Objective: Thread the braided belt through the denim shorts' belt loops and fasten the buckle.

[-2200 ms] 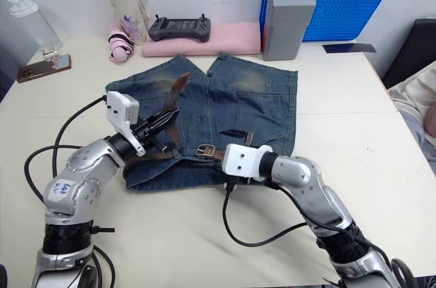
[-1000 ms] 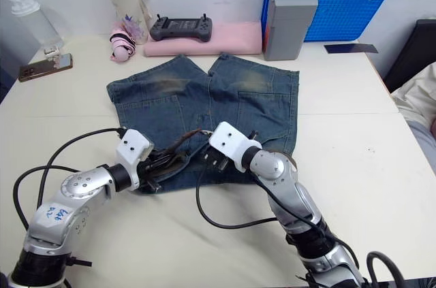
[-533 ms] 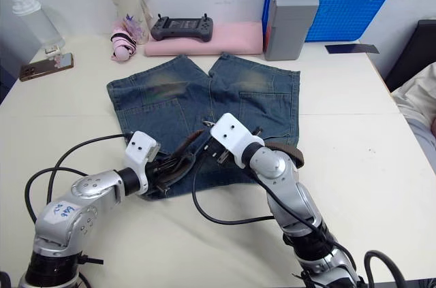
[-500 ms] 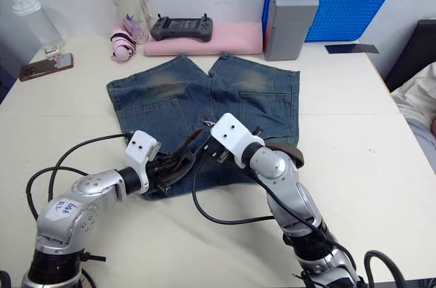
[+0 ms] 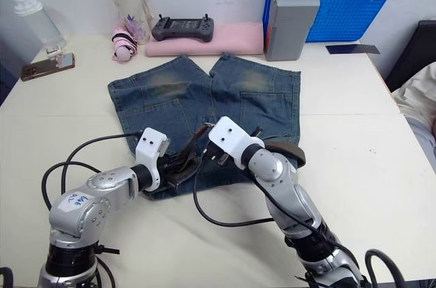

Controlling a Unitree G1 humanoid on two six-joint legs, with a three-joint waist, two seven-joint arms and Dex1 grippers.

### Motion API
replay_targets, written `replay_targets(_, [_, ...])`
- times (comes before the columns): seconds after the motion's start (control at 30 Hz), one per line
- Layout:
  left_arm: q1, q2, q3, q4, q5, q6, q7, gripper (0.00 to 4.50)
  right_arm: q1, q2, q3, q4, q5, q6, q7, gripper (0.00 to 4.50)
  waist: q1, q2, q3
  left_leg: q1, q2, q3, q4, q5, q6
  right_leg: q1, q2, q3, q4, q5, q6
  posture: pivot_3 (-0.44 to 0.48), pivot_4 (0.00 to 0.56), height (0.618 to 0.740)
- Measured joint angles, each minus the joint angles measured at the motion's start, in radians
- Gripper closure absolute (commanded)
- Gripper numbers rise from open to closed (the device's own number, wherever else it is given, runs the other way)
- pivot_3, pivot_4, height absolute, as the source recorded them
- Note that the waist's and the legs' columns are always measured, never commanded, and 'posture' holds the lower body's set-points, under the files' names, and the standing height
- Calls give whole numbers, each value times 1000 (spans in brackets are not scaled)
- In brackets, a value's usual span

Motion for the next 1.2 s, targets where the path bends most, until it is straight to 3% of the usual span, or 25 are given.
replay_targets(0.77, [-165, -61, -117, 140, 49, -7, -23, 4500, -59, -99, 62, 24, -75, -62, 89, 4391, 19, 0, 0, 0, 0, 0, 0, 0, 0, 0, 0, 0, 0, 0, 0, 0, 150, 712])
replay_targets(0.97, [-119, 16, -130, 79, 46, -31, -82, 4500, -67, -62, 33, 72, -71, -48, 79, 4391, 11, 0, 0, 0, 1, 0, 0, 0, 0, 0, 1, 0, -1, 0, 0, 0, 150, 712])
replay_targets(1.2, [-39, 36, -118, 19, 36, -50, -107, 4500, -68, -30, 11, 91, -58, -23, 66, 4391, 5, 0, 0, 0, 0, 0, 0, 0, 0, 0, 0, 0, -1, 0, 0, 0, 150, 712])
